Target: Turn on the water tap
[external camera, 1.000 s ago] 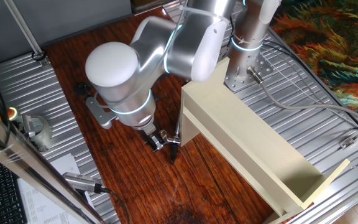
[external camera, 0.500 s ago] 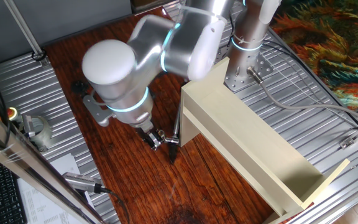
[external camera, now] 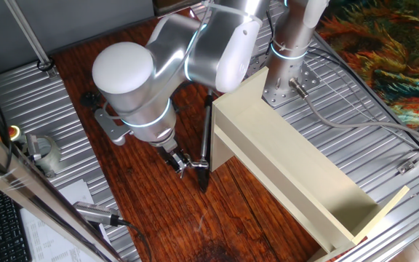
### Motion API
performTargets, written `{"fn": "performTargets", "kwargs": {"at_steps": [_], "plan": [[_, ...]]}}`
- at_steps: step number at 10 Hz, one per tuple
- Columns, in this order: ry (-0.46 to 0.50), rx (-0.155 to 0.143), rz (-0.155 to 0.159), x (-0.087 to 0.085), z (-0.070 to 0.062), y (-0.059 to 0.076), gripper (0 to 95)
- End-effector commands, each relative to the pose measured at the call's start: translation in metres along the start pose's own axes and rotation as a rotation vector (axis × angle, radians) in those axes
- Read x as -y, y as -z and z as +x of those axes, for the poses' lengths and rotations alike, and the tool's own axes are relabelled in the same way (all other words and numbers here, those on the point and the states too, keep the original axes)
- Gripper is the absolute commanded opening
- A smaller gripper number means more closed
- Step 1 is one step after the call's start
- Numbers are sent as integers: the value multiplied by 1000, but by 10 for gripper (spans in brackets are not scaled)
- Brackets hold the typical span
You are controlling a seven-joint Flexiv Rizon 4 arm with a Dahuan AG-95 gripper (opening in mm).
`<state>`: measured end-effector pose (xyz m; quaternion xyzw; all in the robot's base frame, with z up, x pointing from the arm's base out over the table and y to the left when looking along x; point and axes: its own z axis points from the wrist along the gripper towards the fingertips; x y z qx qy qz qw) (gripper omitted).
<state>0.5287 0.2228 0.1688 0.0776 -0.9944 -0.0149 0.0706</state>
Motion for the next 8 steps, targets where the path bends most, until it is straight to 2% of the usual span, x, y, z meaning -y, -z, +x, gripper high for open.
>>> {"fn": "performTargets", "kwargs": {"at_steps": [1, 4, 6, 8], "plan": [[-3, -4, -5, -3, 1, 0, 0], [-15, -23, 7, -12, 7, -2, 0], [-19, -37, -3, -10, 15, -3, 0], [-18, -33, -2, -10, 19, -5, 0]]}}
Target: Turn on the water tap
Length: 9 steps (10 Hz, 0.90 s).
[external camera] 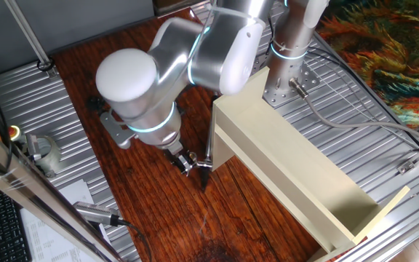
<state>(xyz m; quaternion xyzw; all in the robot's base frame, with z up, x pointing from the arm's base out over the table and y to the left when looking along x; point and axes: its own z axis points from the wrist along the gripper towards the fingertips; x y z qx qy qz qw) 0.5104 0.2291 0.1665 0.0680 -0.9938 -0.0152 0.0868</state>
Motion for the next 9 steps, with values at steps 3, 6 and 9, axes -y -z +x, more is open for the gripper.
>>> {"fn": "performTargets", "kwargs": {"at_steps": [3, 6, 9], "plan": [[-8, -3, 5, -7, 5, 1, 0], [-10, 4, 10, -7, 5, 1, 0], [-11, 16, 7, -7, 3, 3, 0]]}}
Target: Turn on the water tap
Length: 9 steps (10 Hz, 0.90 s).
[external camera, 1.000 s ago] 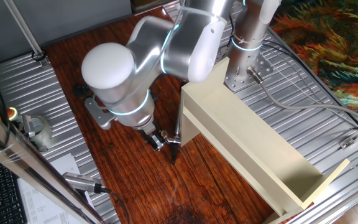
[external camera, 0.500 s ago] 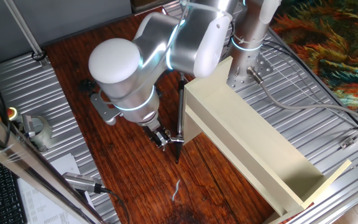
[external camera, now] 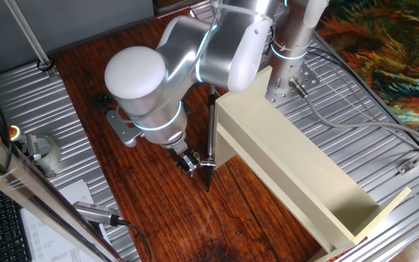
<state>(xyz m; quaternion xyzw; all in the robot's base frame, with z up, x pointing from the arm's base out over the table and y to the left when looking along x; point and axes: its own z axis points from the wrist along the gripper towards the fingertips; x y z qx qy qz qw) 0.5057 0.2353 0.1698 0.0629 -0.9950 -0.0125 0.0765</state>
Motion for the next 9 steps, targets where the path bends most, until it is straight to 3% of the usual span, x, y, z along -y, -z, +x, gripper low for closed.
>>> {"fn": "performTargets", "kwargs": {"at_steps": [1, 5, 9], "plan": [[-2, -5, 1, 0, -2, 1, 0], [17, -3, -2, 14, -5, 6, 0], [5, -8, -19, 8, -3, 3, 0]]}}
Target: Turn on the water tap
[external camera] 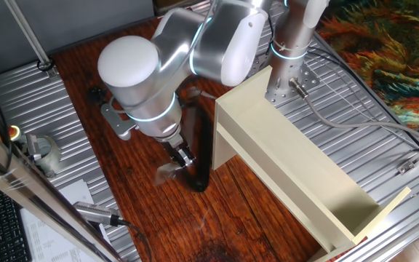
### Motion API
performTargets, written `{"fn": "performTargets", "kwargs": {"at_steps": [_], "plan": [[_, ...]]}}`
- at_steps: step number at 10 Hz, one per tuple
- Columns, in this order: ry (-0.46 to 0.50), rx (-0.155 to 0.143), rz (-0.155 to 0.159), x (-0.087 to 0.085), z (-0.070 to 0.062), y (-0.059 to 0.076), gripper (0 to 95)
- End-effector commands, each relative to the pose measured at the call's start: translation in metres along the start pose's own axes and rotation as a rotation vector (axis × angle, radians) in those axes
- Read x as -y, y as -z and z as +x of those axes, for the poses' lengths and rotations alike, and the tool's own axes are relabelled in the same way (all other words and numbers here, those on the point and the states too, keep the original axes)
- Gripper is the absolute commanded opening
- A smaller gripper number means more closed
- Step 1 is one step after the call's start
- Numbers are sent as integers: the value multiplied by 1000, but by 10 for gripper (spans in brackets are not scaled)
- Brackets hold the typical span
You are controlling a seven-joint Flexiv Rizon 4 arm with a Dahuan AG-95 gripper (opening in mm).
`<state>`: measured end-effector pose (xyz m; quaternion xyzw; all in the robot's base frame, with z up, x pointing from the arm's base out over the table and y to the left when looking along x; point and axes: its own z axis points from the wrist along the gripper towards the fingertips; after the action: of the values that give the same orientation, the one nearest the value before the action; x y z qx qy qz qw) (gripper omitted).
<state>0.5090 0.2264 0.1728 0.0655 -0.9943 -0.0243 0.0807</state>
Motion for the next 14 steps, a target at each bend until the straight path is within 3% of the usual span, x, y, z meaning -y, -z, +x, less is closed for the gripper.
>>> {"fn": "performTargets", "kwargs": {"at_steps": [1, 8, 14], "plan": [[2, 1, 8, -2, -1, 0, 0], [-6, 9, 16, -3, -1, 2, 0], [-1, 39, 22, -3, -1, 2, 0]]}}
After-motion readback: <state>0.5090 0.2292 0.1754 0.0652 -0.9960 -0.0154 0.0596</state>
